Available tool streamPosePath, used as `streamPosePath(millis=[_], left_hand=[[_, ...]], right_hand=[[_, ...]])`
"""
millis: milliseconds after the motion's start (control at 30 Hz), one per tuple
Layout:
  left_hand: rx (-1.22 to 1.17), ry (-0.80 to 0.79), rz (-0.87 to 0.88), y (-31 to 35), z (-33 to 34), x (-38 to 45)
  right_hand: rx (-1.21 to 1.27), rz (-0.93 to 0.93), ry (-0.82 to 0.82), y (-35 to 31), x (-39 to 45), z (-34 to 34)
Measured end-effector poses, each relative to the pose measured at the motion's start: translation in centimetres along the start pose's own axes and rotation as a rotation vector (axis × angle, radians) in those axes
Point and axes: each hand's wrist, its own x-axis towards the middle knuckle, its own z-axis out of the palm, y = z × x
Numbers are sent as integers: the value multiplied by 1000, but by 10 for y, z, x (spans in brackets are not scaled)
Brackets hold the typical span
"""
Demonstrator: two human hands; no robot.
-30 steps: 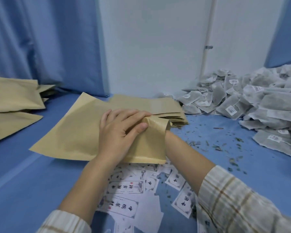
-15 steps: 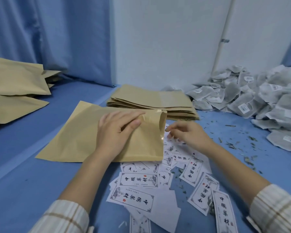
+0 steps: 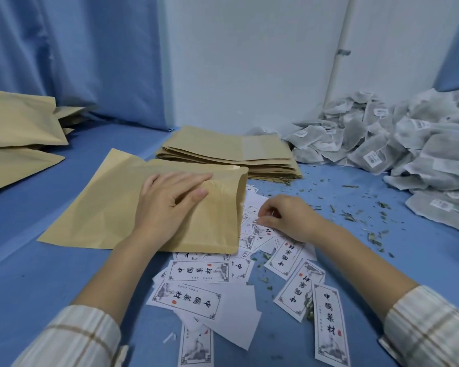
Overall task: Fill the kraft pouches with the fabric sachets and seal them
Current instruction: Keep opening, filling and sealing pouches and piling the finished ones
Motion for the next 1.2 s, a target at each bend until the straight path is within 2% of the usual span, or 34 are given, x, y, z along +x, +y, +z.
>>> streamPosePath(millis=[100, 167, 267, 400, 600, 767, 833, 1000, 1100, 1200], left_hand=[[8, 9, -9, -1, 0, 0], [9, 12, -14, -1, 0, 0], [6, 17, -20, 0, 1, -1], [-16, 27, -27, 1, 0, -1], [-37, 35, -26, 3, -1, -1], [-55, 36, -22, 4, -3, 0], [-65, 38, -30, 5, -3, 0], [-81, 48, -38, 7, -4, 0], [-110, 62, -38, 9, -5, 1], [-166, 89, -34, 12, -7, 2]], right_hand=[[90, -25, -130, 4, -5, -5], [88, -37, -150, 7, -6, -8], [109, -16, -62, 7, -4, -7], [329, 85, 33, 5, -2, -9], [382, 122, 136, 4, -9, -32], [486, 159, 331, -2, -4, -31], [599, 157, 370, -5, -4, -30], [902, 89, 264, -8, -5, -44], [1112, 157, 204, -12, -3, -46], [1108, 205, 51, -24, 3, -33]])
